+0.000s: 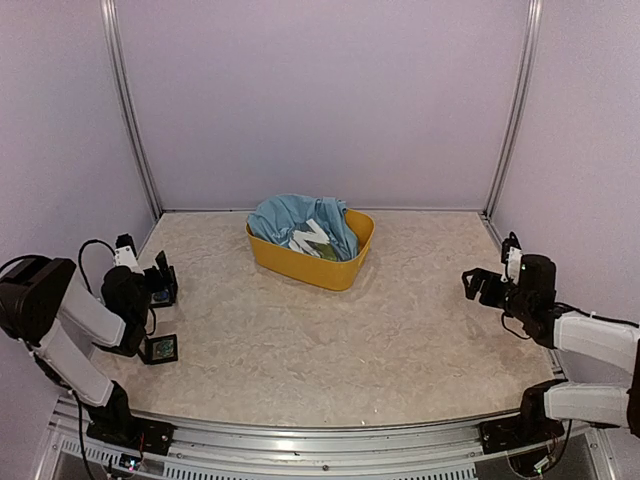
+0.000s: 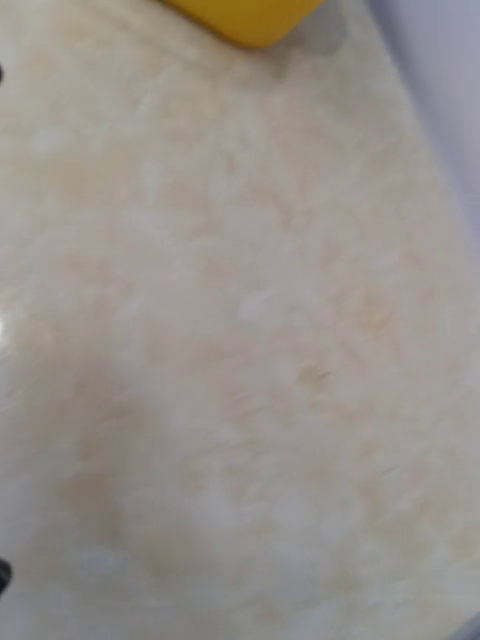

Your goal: Pin the brooch onto the clothing

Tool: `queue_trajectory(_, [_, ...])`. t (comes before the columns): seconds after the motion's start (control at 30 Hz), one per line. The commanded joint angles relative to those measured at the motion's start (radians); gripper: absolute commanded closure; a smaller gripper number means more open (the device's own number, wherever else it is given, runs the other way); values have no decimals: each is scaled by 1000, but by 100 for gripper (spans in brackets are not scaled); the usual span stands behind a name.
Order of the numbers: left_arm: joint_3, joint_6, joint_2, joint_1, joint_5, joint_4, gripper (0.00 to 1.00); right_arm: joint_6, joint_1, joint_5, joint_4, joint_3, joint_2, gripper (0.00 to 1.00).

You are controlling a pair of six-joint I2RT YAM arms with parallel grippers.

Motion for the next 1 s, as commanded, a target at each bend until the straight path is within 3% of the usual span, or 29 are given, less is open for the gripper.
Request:
queue_trajectory(0.0, [54, -34, -76, 5, -89, -151, 1, -65, -11, -46, -34, 117, -45, 1])
queue_trajectory(0.07, [140, -85, -146, -8, -257, -365, 1, -61, -12, -109, -66, 183, -66, 0])
queue_trajectory(0.17, [215, -108, -303, -22, -360, -439, 1, -85, -11, -348, 64, 234, -100, 0])
queue_trajectory(0.23, [285, -155, -413, -30, -348, -527, 2, -69, -12, -496, 142, 285, -75, 0])
queue_trajectory(0.3, [426, -212, -482, -47, -271, -686, 6, -33, -10, -589, 118, 392, 8, 3])
queue_trajectory(0.4, [621, -223, -503, -166, -207, -906, 10, -9, 28, -658, 43, 572, 160, 14])
queue_trajectory(0.6, [842, 70, -377, -533, -92, -1156, 7, -221, 292, -254, -390, 1043, 519, 19])
queue_trajectory(0.73, [900, 146, -240, -727, -153, -1299, 5, -247, 382, -151, -600, 1378, 823, 13])
queue_trajectory(0.83, [885, 149, -183, -815, -202, -1305, 3, -292, 448, -104, -675, 1563, 1021, 8])
queue_trajectory(0.97, [846, 70, -178, -838, -160, -1297, 1, -303, 513, -15, -883, 1921, 1337, 9])
